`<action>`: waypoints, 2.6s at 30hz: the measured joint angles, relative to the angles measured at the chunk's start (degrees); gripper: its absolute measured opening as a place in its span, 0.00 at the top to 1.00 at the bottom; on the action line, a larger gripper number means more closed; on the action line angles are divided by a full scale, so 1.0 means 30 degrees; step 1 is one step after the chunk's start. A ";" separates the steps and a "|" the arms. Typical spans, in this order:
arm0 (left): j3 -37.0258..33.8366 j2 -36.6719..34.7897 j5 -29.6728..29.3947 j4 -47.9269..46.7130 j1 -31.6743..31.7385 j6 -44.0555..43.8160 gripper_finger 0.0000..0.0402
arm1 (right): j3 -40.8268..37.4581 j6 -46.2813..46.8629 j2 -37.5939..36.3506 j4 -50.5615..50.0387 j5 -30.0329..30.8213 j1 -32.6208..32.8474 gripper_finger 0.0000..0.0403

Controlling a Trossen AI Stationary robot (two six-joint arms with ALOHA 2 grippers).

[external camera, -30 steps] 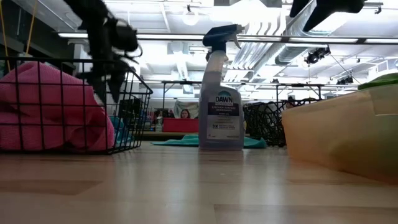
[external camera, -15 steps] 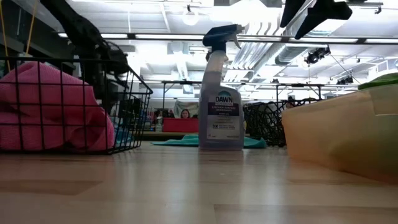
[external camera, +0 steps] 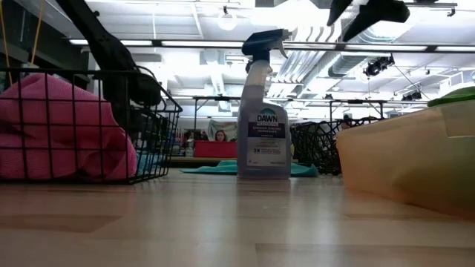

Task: Sort microfiber towel by color & place in baskets
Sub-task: Put the top left blue microfiber cloth into the right wire basket

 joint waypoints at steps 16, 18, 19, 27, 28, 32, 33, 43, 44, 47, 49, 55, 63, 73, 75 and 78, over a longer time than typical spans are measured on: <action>0.7770 -1.0569 0.2473 0.1535 -0.2116 0.1495 1.00 | -0.0007 -0.9774 -0.0299 1.2710 0.0907 -0.0747 0.46; 0.9111 -1.0776 0.2335 0.1540 -0.3189 0.1996 1.00 | -0.0007 -1.1195 -0.0306 1.5277 0.0021 -0.1201 0.46; 0.9716 -1.0788 0.2189 0.1547 -0.3803 0.2173 1.00 | -0.0007 -1.1751 -0.0306 1.6474 -0.0658 -0.1446 0.46; 1.0945 -0.9664 0.0922 0.5579 -0.9130 0.1313 1.00 | 0.0000 -1.3010 0.0130 2.1209 -0.5037 -0.3299 0.46; 1.0945 -0.9475 0.0941 0.6328 -0.9632 0.1249 1.00 | 0.0000 -1.3084 0.0241 2.1236 -0.5047 -0.3427 0.46; 1.0967 -0.8513 0.1021 0.8428 -1.1364 0.1246 1.00 | 0.0000 -1.3194 0.0652 2.1554 -0.5075 -0.3662 0.45; 1.0962 -0.8244 0.1021 0.8632 -1.1702 0.1246 1.00 | 0.0000 -1.3203 0.0768 2.1559 -0.5201 -0.3662 0.44; 1.0943 -0.6681 0.1140 1.1168 -1.3848 0.0680 1.00 | 0.0000 -1.4670 0.1013 2.2607 -0.4912 -0.3561 0.26; 1.0942 -0.6625 0.1299 1.1614 -1.3955 0.0587 1.00 | 0.0000 -1.4837 0.1013 2.2756 -0.4801 -0.3568 0.25; 1.0967 -0.6370 0.1585 1.2100 -1.4282 0.0023 1.00 | 0.0000 -1.5606 0.1013 2.3554 -0.4707 -0.3636 0.23; 1.0967 -0.6058 0.1765 1.2015 -1.4432 -0.0124 1.00 | 0.0000 -1.6123 0.1013 2.4192 -0.4928 -0.3640 0.23; 1.0960 -0.4834 0.2541 1.2980 -1.4655 -0.0340 1.00 | 0.0000 -1.6693 0.1018 2.3845 -0.6224 -0.3633 0.23; 1.0960 -0.3940 0.3432 1.3709 -1.4672 -0.1121 0.99 | 0.0000 -1.7463 0.1027 2.3696 -0.7241 -0.3633 0.24; 1.0960 -0.3955 0.2886 1.3692 -1.4635 -0.0632 0.80 | 0.0000 -1.6453 0.1027 2.3606 -0.7393 -0.3633 0.75; 1.0960 -0.3955 0.2888 1.3546 -1.4643 -0.0357 0.74 | 0.0000 -1.6326 0.1027 2.3466 -0.7386 -0.3633 0.92; 1.0960 -0.4290 0.3253 1.2623 -1.4517 0.0611 0.63 | 0.0000 -1.6332 0.0965 2.3339 -0.7399 -0.3633 0.95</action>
